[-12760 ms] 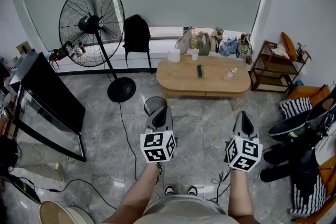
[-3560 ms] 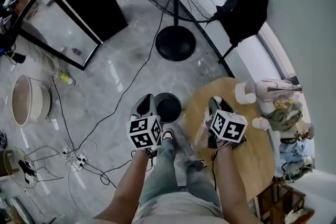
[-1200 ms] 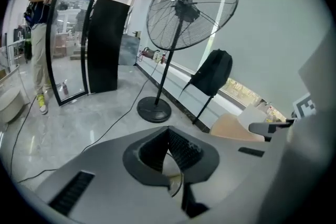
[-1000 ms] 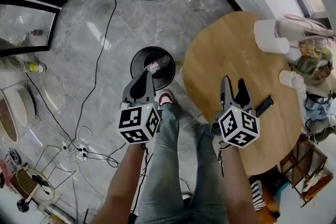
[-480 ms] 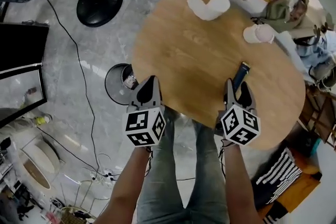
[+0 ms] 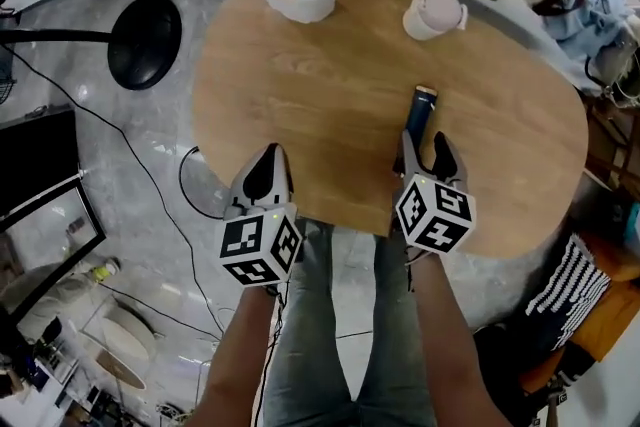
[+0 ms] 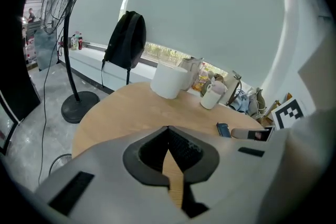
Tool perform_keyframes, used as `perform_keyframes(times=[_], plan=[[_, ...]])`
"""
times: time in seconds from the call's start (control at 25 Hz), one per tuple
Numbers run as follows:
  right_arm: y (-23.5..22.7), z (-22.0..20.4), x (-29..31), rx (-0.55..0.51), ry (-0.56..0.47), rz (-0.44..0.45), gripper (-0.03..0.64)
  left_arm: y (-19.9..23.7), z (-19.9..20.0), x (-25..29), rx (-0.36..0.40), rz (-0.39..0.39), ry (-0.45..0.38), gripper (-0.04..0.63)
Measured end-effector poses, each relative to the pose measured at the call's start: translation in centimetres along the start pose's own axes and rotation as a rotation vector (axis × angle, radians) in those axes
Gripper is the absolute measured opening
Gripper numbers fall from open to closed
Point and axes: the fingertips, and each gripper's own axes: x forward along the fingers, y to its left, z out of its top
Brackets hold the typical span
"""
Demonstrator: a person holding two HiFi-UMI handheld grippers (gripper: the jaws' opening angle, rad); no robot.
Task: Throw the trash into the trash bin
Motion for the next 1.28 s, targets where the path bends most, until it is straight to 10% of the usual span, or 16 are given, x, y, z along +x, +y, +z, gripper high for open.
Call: perform_keyframes(times=[1.28], plan=[[1.1, -1.6, 1.8, -0.079, 0.121, -0.041, 0.132, 5.1, -3.2, -2.1, -0.120, 0.075, -0.036, 0.009]])
